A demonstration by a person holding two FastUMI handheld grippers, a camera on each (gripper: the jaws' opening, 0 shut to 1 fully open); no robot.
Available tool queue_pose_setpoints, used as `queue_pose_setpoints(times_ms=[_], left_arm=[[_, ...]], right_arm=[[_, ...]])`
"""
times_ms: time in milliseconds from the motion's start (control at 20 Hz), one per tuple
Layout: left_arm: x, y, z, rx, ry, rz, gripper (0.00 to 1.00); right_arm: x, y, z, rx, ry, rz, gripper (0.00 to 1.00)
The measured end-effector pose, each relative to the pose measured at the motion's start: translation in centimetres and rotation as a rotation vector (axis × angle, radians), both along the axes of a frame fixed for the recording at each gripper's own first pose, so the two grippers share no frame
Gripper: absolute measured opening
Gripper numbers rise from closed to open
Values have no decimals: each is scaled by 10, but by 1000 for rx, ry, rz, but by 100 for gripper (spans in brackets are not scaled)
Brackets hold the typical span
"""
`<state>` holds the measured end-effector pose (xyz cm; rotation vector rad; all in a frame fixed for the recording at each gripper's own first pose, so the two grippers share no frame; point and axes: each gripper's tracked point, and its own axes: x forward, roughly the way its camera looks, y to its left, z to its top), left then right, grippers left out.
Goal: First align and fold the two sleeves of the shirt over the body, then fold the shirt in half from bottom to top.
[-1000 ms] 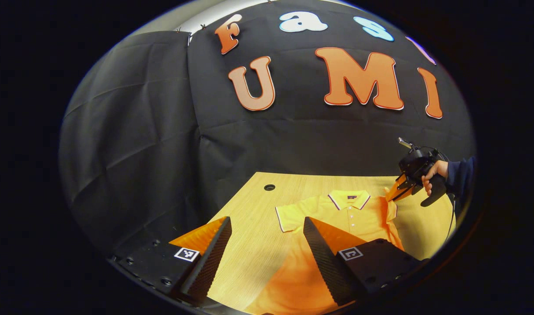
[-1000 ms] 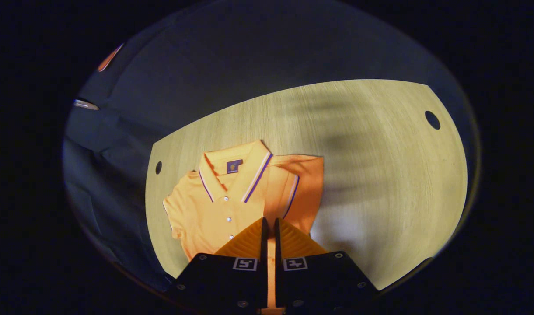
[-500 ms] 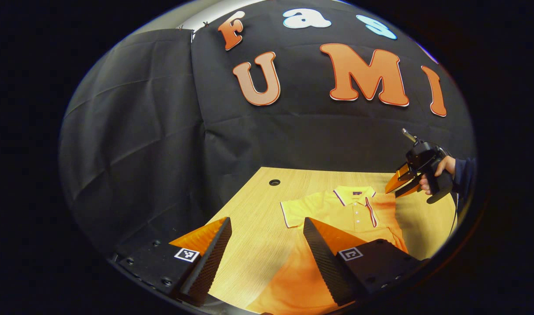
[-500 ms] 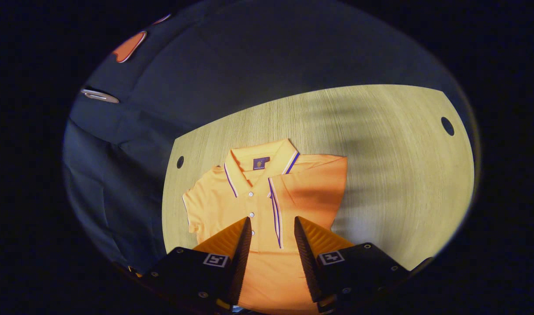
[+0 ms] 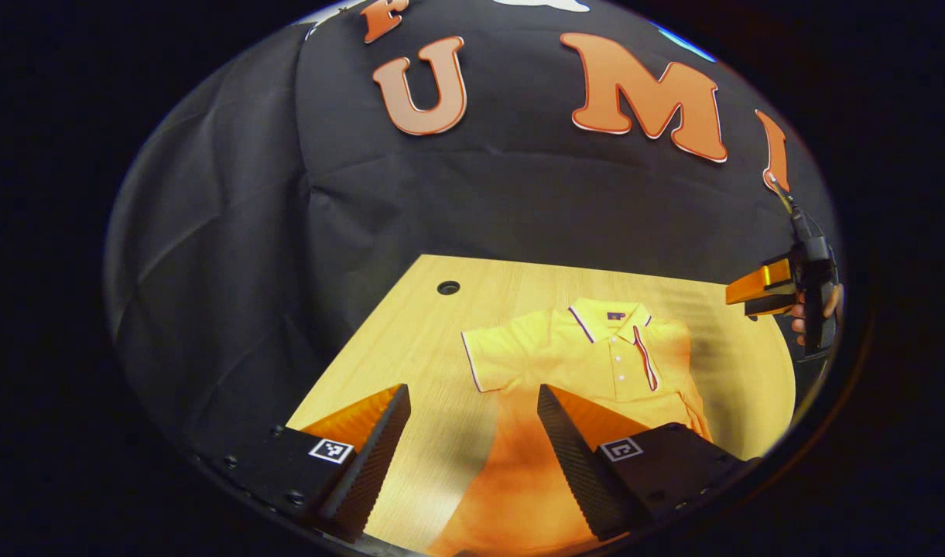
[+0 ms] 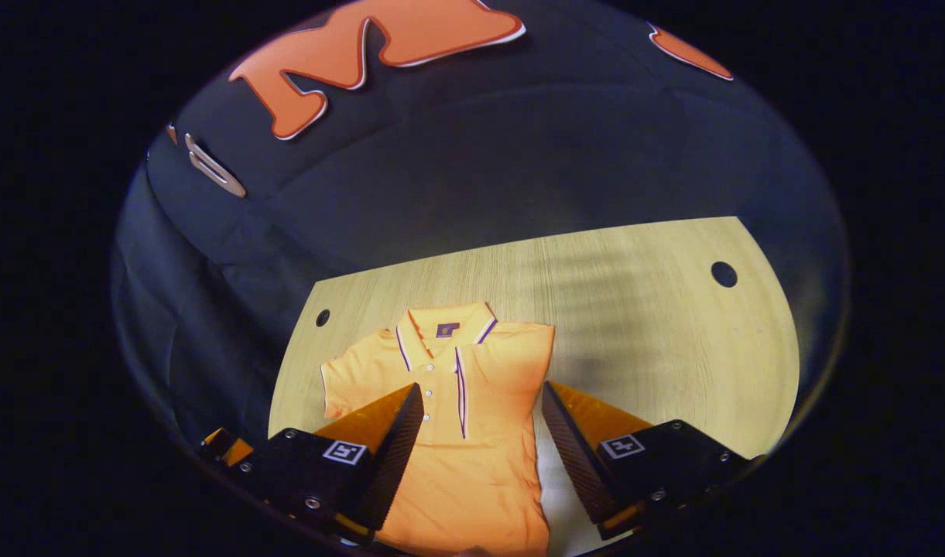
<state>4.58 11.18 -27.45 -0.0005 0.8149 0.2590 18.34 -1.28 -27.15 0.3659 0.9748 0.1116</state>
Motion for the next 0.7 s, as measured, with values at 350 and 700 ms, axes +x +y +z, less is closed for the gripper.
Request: queue_pose_setpoints(times_ms=[350,700], left_arm=[[66,26,-63,-120,144,-85,100],[102,45,-136,-239,374,-39,100]], right_arm=[[-38,-24,46,-85,-130,-175,98],[-81,-38,69,-187,-186,-263,99]])
